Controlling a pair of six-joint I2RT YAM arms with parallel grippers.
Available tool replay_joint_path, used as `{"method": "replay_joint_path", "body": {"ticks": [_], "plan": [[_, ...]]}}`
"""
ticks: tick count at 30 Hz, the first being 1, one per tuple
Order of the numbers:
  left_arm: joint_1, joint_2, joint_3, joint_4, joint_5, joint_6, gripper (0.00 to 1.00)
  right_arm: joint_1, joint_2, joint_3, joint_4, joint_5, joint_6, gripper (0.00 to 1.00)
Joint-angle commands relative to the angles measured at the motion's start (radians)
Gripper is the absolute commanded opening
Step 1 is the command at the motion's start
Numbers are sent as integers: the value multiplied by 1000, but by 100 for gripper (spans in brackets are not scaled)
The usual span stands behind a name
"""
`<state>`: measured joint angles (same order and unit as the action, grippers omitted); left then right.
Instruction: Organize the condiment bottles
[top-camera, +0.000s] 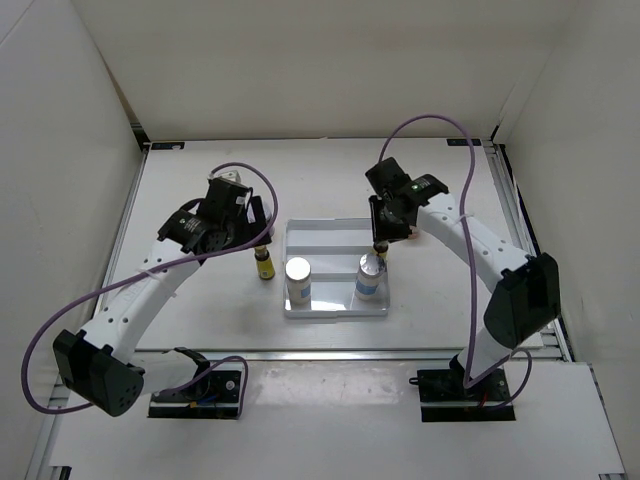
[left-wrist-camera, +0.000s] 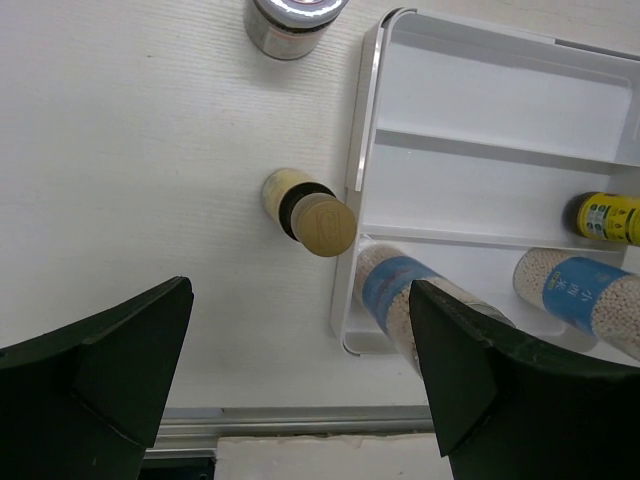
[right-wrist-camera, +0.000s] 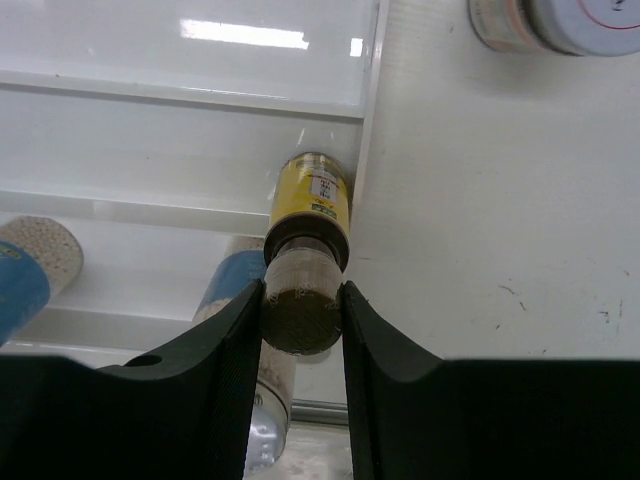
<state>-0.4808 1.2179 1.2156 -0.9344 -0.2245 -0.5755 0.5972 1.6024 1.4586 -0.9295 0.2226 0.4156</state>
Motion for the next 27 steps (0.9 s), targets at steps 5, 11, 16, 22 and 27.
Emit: {"method": "replay_joint_path", "body": {"ticks": [5, 11, 16, 22, 27], "plan": [[24, -8, -13, 3, 5, 19, 100, 9, 22, 2, 70, 0, 14, 43], [33, 25, -22, 3, 5, 19, 100, 9, -58, 55, 14, 52, 23, 94], [33, 57, -12, 23, 14, 9, 100, 9, -156, 123, -29, 98, 12, 99], [33, 121, -2, 75, 34, 19, 97, 9, -242, 120, -29, 107, 12, 99], [33, 169, 7, 85, 54, 19, 88, 9, -263, 83, -38, 118, 12, 99]]}}
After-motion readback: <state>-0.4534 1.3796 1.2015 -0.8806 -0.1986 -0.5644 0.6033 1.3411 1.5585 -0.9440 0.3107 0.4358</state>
